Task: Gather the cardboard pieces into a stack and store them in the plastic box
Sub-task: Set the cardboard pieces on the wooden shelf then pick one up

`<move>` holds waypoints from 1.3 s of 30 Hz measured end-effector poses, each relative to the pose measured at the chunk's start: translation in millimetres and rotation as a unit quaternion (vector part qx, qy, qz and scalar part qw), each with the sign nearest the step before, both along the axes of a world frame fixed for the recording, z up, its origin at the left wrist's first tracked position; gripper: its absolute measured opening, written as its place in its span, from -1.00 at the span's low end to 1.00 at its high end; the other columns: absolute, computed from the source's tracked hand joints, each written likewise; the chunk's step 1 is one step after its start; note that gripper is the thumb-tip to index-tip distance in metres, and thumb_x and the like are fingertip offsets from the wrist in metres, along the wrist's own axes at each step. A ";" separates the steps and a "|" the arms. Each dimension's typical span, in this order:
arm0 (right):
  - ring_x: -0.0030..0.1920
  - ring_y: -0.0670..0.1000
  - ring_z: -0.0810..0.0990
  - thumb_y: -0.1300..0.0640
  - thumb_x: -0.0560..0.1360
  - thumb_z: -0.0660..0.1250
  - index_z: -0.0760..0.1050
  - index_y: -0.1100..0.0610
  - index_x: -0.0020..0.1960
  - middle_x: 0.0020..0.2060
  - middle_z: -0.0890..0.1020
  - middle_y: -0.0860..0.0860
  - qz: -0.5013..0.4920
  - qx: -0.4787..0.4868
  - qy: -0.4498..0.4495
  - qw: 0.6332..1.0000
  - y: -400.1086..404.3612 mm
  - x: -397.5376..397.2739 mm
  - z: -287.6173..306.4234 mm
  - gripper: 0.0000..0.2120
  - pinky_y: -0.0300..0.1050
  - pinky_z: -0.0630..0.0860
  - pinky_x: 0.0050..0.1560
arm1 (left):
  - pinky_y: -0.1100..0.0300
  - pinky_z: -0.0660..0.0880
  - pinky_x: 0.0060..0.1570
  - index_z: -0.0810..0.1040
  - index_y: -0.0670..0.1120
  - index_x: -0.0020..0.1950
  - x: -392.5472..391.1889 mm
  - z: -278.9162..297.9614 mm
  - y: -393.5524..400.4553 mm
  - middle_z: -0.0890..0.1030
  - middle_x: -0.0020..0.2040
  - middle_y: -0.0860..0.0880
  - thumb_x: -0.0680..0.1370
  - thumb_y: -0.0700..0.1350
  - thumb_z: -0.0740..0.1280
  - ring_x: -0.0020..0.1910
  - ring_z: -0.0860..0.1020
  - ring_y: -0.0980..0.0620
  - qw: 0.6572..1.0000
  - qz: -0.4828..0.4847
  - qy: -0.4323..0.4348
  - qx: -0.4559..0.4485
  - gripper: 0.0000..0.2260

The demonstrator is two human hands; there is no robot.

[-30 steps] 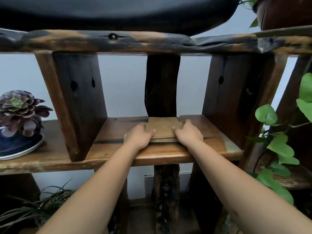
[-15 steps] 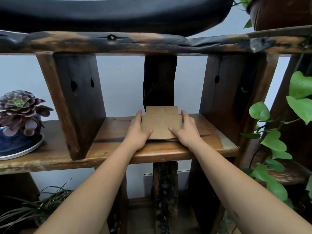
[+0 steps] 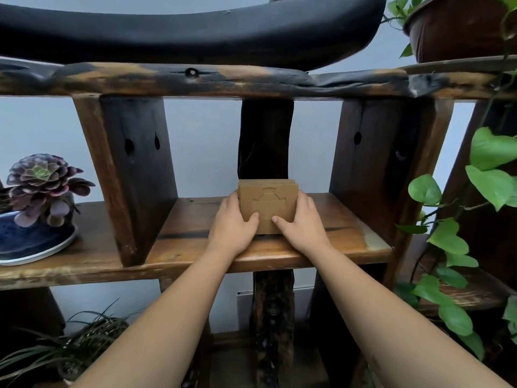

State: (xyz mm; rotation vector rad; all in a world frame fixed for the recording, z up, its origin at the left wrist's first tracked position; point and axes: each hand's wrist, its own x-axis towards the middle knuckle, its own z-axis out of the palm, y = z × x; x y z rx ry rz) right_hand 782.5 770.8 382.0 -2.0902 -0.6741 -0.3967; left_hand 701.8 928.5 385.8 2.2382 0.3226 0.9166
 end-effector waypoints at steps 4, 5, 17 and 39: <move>0.17 -0.02 0.50 -0.40 0.29 0.31 0.15 -0.13 0.35 0.26 0.43 -0.06 -0.009 -0.008 0.015 1.000 2.3 -3.9 1.6 -0.25 -0.07 0.44 -0.01 | 0.08 0.41 0.13 0.22 0.07 0.41 1.8 -0.6 1.0 0.47 0.29 -0.02 0.48 0.10 0.27 0.23 0.46 -0.04 1.000 -0.021 0.004 -0.012 -0.47; 0.17 -0.01 0.50 -0.42 0.30 0.29 0.14 -0.13 0.35 0.27 0.44 -0.05 -0.011 -0.014 0.016 1.000 3.3 -4.7 1.9 -0.25 -0.05 0.46 0.00 | 0.07 0.40 0.15 0.22 0.05 0.42 2.4 -0.4 2.0 0.47 0.30 -0.02 0.49 0.09 0.27 0.24 0.46 -0.04 0.999 -0.028 0.003 -0.015 -0.48; 0.28 0.09 0.49 0.00 0.47 0.42 0.23 0.11 0.43 0.26 0.54 0.04 0.031 0.034 0.101 0.994 -8.1 10.1 5.0 -0.37 -0.14 0.37 0.17 | 0.04 0.31 0.35 0.04 0.01 0.53 5.3 1.7 8.0 0.38 0.42 -0.05 0.54 -0.10 0.33 0.38 0.37 -0.05 0.995 -0.070 0.029 -0.065 -0.35; 0.07 0.00 0.51 -0.08 0.43 0.45 0.35 0.03 0.26 0.13 0.54 0.00 0.057 -0.011 0.109 0.992 -40.6 -51.7 15.9 -0.50 -0.12 0.44 0.00 | 0.17 0.41 -0.06 0.39 -0.04 0.20 -71.3 16.5 -11.8 0.53 0.07 0.02 0.48 -0.04 0.43 0.02 0.50 0.02 0.993 -0.039 0.073 -0.086 -0.64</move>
